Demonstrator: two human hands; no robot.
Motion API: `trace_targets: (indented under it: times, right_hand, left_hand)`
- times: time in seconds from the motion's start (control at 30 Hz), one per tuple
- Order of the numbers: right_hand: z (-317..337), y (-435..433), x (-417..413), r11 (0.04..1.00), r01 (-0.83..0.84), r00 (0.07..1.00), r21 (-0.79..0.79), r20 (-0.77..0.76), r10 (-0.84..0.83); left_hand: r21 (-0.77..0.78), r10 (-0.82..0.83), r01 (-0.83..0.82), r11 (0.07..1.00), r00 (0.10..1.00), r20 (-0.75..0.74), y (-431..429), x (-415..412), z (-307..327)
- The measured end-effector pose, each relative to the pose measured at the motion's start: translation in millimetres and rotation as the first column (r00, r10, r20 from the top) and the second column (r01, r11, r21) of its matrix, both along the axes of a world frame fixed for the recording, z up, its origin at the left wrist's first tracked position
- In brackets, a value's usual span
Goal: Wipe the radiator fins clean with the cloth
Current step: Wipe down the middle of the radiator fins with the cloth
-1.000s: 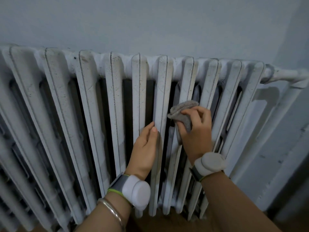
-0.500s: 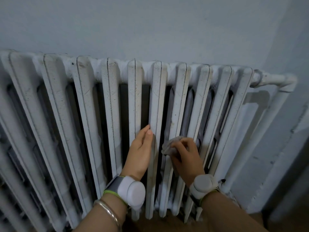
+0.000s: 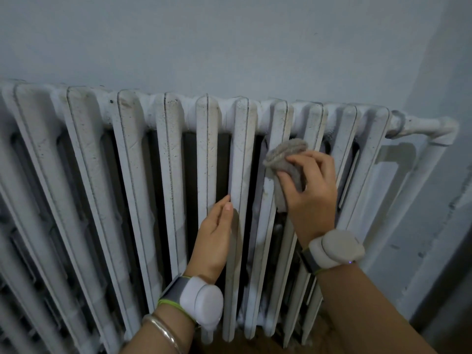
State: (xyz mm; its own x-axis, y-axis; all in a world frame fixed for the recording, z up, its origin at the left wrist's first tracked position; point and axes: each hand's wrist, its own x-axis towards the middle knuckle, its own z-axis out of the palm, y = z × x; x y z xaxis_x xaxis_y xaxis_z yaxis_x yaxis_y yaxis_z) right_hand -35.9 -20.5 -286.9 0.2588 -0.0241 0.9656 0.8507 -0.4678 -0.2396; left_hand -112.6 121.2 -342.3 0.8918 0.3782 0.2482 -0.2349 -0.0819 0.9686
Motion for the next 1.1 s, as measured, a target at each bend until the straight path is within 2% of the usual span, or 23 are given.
trace_targets:
  times: [0.13, 0.3, 0.47, 0.63, 0.77, 0.83, 1.0, 1.1]
  right_hand:
    - [-4, 12, 12, 0.998, -0.053, 0.997, 0.015, -0.049, 0.054]
    - [-25, 15, 14, 0.999, 0.017, 0.998, -0.046, -0.052, -0.02]
    - [-48, 13, 13, 0.991, 0.012, 0.974, -0.13, -0.223, -0.041]
    - [-72, 12, 6, 0.988, -0.019, 0.9, -0.155, -0.432, -0.051]
    - [-93, 11, 0, 0.979, -0.072, 0.94, -0.192, -0.342, 0.002]
    - [-100, 7, -2, 0.966, -0.131, 0.936, -0.223, -0.348, 0.047]
    - [-104, -18, 7, 0.872, -0.18, 0.867, -0.455, -0.492, -0.077]
    - [-72, -31, 0, 0.876, -0.28, 0.82, -0.391, -0.572, 0.007]
  left_hand:
    - [-0.001, 0.013, -0.013, 1.0, 1.0, 0.002, 0, 1, -1]
    - [-0.006, 0.014, -0.014, 1.0, 1.0, -0.001, -1, 3, 0]
    - [0.003, 0.014, -0.014, 1.0, 1.0, -0.005, -1, 2, -2]
    - [0.026, 0.005, -0.005, 1.0, 1.0, -0.01, -1, 0, -1]
    - [0.033, 0.011, -0.011, 0.999, 1.0, -0.012, -1, -1, 1]
    - [0.044, 0.013, -0.012, 0.999, 1.0, -0.008, -2, -2, 2]
    - [0.192, 0.081, -0.099, 0.976, 0.992, 0.095, -9, -5, 0]
    - [0.299, 0.16, -0.233, 0.925, 0.955, 0.25, -13, -3, -1]
